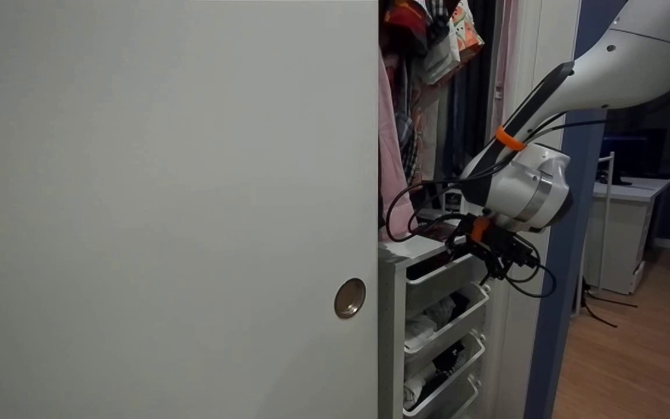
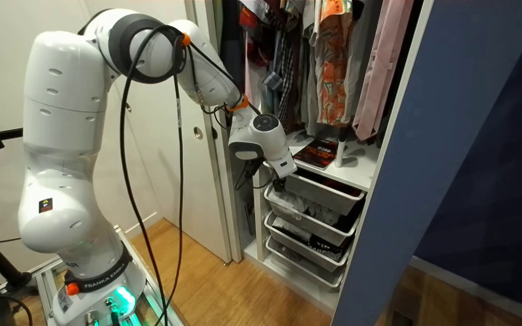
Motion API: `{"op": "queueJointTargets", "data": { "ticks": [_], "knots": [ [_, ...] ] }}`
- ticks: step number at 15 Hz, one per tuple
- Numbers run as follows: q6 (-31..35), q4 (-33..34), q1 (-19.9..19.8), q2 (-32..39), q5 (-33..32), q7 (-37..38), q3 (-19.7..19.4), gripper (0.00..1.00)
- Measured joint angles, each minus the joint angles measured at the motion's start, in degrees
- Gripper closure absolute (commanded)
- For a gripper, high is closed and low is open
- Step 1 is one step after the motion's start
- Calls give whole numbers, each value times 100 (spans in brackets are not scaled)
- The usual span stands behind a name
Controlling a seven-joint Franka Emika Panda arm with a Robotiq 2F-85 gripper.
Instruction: Open the upper drawer
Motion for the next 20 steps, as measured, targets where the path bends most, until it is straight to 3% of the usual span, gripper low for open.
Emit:
{"op": "queueJointTargets", "data": {
  "ticks": [4,16,20],
  "knots": [
    [563,-25,-333,129,369,-257,507,0],
    [713,-49,-367,148,375,-261,584,0],
    [1268,-86,-673,287,375,-267,1012,0]
  ]
}}
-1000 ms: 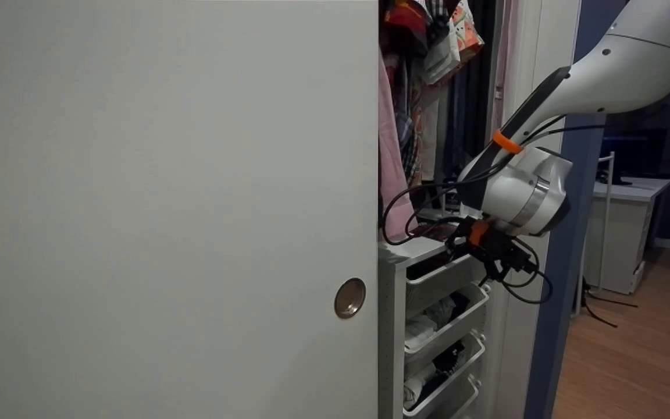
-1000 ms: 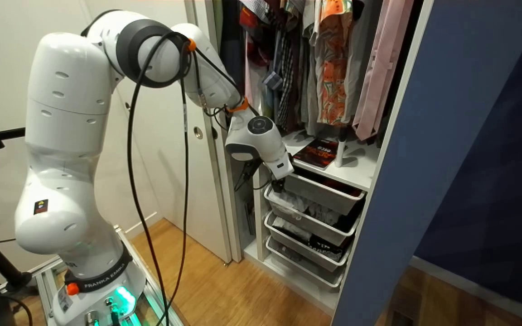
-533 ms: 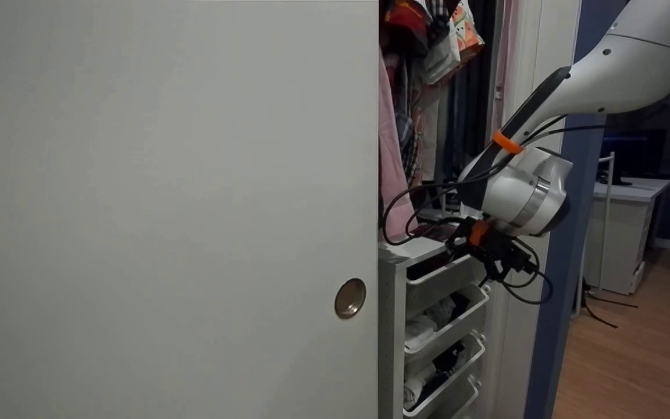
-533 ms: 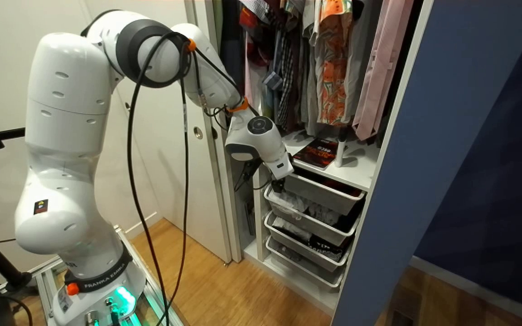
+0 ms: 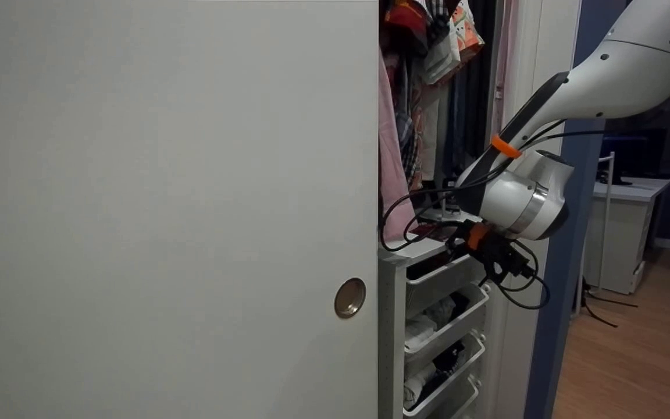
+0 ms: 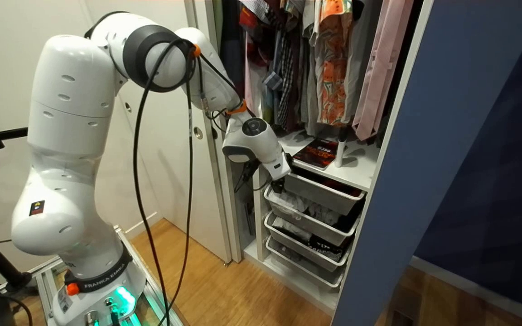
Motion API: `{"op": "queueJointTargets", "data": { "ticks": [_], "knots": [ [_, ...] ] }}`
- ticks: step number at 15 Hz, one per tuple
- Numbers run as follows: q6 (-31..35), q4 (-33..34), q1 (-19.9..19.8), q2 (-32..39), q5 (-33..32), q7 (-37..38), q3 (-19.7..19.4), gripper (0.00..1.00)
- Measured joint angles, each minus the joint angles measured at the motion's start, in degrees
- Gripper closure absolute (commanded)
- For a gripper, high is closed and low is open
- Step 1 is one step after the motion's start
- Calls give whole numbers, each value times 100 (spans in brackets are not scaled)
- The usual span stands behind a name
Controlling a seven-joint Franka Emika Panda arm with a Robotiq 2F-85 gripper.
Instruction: Open the upper drawer
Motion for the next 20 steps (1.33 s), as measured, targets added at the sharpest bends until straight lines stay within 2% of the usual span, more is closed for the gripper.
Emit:
{"op": "queueJointTargets", "data": {
  "ticks": [5,7,16,20],
  "knots": [
    [736,-54,-784,304,-137,-12,899,0],
    [750,-115,-973,447,-199,-13,1066,0],
    [151,-376,-1097,789,-226,-107,977,0],
    [754,-409,-1225,790,-472,-454,1098,0]
  ]
}}
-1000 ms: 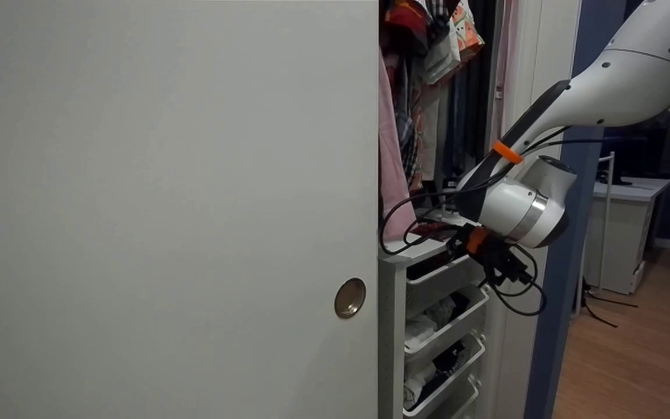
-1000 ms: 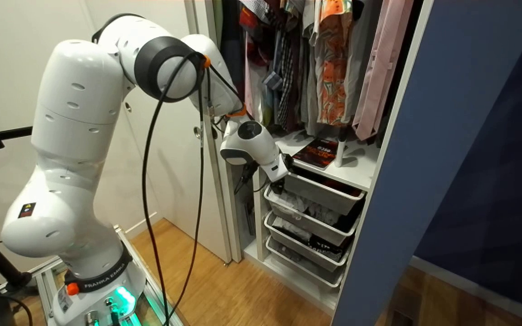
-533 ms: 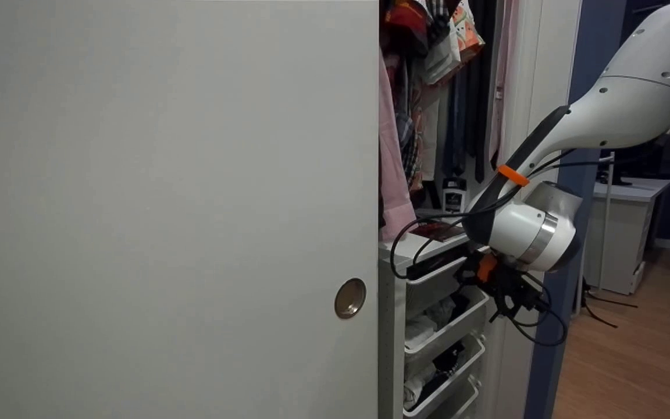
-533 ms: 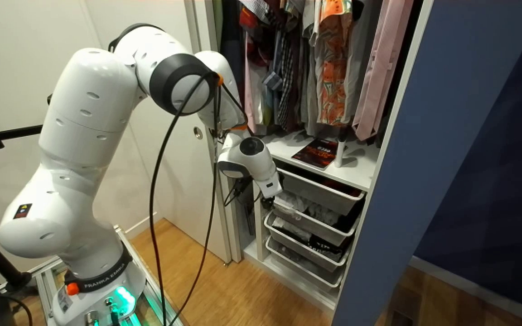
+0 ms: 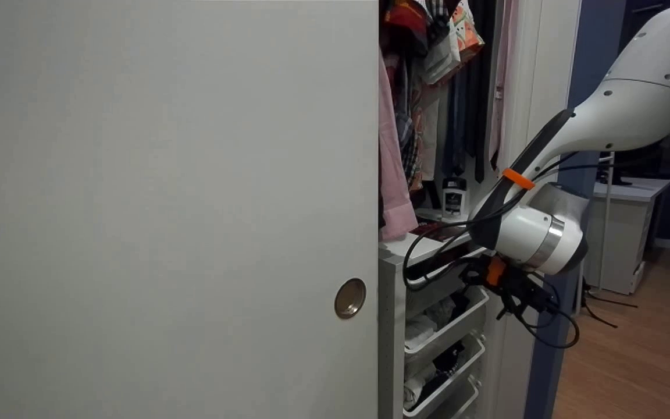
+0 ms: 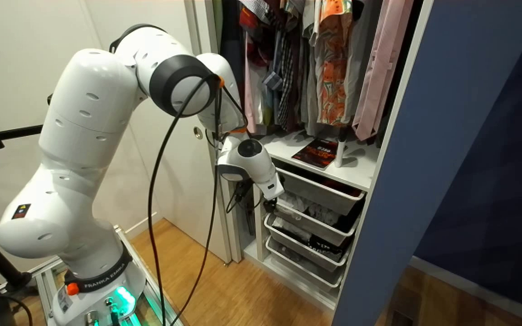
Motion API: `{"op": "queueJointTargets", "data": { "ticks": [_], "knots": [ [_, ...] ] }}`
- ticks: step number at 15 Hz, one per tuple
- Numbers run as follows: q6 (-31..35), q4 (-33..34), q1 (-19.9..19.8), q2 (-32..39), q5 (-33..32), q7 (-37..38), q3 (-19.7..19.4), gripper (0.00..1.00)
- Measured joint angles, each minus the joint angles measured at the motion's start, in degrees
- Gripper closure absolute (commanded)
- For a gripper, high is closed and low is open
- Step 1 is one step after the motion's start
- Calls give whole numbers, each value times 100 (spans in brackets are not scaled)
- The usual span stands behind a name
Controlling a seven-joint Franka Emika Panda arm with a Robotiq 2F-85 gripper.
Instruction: Open the upper drawer
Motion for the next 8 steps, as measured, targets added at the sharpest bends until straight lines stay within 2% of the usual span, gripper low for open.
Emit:
{"op": "queueJointTargets", "data": {
  "ticks": [5,8],
  "knots": [
    [797,-146,-572,4,-490,-17,449,0],
    [1440,-221,-764,32,-499,26,459,0]
  ]
}}
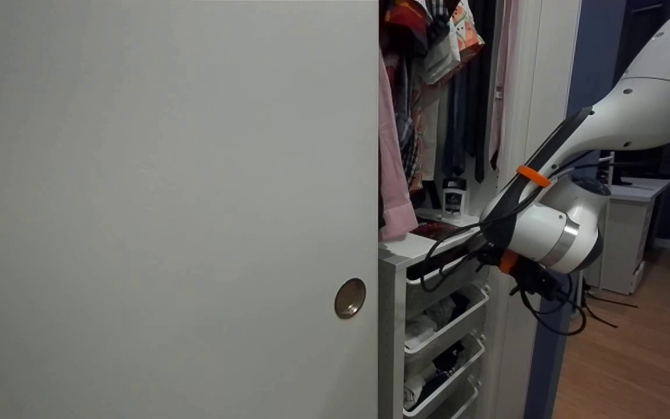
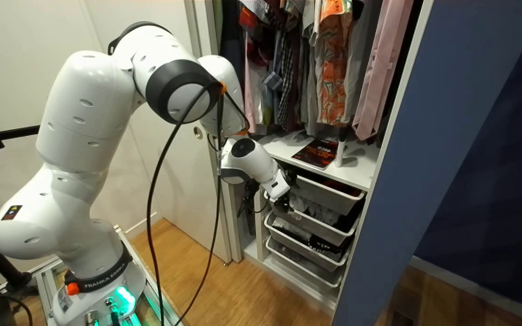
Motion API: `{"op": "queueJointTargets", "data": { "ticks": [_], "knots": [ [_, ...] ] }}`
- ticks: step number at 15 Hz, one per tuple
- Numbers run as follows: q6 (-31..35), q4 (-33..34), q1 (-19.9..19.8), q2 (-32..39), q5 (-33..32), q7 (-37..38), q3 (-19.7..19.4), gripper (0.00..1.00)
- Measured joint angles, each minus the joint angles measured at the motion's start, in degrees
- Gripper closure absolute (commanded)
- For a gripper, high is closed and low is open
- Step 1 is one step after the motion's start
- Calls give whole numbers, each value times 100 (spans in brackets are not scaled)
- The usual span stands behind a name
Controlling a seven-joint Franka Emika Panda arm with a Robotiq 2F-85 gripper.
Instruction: Open the upper drawer
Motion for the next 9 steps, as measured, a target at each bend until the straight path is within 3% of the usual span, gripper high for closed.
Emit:
{"op": "queueJointTargets", "data": {
  "ticks": [6,7,9],
  "knots": [
    [562,-23,-292,75,-332,319,83,0],
    [585,-14,-366,105,-529,380,115,0],
    [473,3,-225,107,-1348,988,-232,0]
  ]
}}
